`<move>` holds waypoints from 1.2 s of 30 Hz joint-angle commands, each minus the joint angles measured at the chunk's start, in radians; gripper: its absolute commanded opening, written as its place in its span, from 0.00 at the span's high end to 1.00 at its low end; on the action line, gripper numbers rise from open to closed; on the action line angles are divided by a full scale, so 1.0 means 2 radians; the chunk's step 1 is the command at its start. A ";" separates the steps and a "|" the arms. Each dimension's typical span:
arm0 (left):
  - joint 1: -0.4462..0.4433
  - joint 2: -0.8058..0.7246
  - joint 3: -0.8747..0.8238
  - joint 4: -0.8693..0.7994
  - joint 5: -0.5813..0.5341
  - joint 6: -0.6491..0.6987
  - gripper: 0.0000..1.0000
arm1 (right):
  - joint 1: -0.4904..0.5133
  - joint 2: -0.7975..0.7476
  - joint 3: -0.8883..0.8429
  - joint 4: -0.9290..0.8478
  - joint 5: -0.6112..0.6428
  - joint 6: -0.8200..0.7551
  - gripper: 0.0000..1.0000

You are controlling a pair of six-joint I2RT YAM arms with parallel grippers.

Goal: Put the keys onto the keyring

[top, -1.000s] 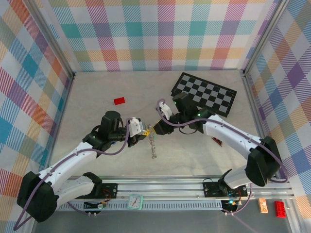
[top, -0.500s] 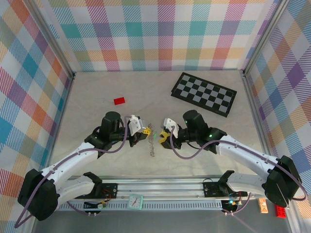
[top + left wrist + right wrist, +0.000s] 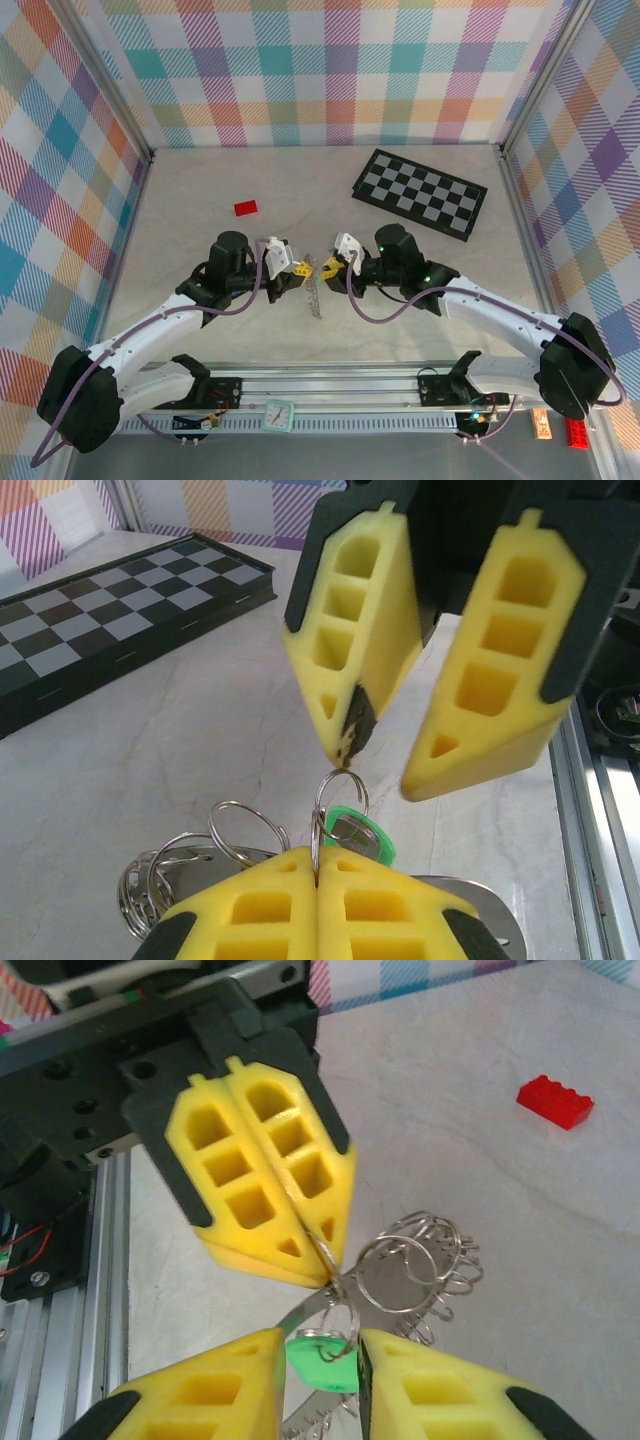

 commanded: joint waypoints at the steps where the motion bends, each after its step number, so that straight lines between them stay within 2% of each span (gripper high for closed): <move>1: -0.006 -0.005 -0.004 0.031 0.019 -0.002 1.00 | 0.001 0.004 0.012 0.003 0.016 0.030 0.76; 15: -0.008 -0.010 -0.006 0.033 0.017 0.002 1.00 | 0.000 0.019 0.019 0.020 -0.027 0.082 0.85; 21: -0.008 -0.011 -0.006 0.032 0.016 0.004 1.00 | -0.001 0.022 0.019 0.020 -0.035 0.084 0.97; 27: -0.008 -0.016 -0.004 0.032 0.021 0.005 1.00 | -0.016 0.019 0.019 0.004 -0.034 0.090 1.00; 32: -0.010 -0.019 0.003 0.039 0.031 0.001 1.00 | -0.035 0.026 0.026 -0.015 -0.077 0.090 1.00; 36: -0.033 -0.017 0.012 0.041 0.016 -0.004 1.00 | -0.039 0.035 0.038 -0.035 -0.122 0.076 1.00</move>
